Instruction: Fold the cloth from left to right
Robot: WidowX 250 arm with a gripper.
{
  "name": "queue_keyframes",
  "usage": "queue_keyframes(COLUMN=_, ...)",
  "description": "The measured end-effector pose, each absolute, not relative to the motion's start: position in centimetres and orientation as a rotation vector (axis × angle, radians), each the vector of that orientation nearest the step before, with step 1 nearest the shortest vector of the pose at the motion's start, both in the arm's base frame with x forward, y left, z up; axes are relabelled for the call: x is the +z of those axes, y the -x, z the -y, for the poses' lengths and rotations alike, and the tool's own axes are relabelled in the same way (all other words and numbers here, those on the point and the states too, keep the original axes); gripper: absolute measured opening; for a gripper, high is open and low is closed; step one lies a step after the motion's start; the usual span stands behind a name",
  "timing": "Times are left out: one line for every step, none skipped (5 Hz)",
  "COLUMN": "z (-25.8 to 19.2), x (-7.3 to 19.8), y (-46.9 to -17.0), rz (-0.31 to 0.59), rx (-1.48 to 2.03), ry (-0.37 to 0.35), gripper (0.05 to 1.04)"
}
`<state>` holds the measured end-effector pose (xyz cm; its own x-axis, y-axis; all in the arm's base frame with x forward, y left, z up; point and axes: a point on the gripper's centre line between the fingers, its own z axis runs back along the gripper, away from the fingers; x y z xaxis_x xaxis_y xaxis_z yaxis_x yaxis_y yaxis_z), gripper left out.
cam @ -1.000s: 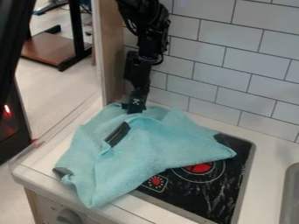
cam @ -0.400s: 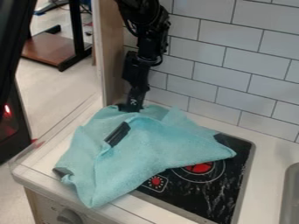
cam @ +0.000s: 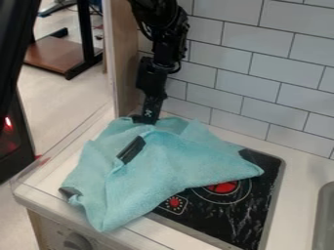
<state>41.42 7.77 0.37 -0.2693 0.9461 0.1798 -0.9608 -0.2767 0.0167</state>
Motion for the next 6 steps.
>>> queue_keyframes(z=-7.8, x=0.5, y=-41.5, rz=0.095, rx=1.797, ry=-0.162, gripper=0.055)
queue_keyframes(z=-8.1, x=0.6, y=-41.4, rz=0.098, rx=1.760, ry=-0.146, gripper=0.051)
queue_keyframes(z=-8.3, x=3.7, y=-41.5, rz=0.169, rx=1.721, ry=-0.094, gripper=0.051)
queue_keyframes(z=-7.9, x=7.3, y=-40.4, rz=0.239, rx=1.718, ry=-0.026, gripper=0.051)
queue_keyframes(z=-6.7, x=8.6, y=-38.4, rz=0.235, rx=1.697, ry=0.010, gripper=0.051)
queue_keyframes(z=-6.0, x=9.1, y=-35.9, rz=0.241, rx=1.697, ry=0.011, gripper=0.051)
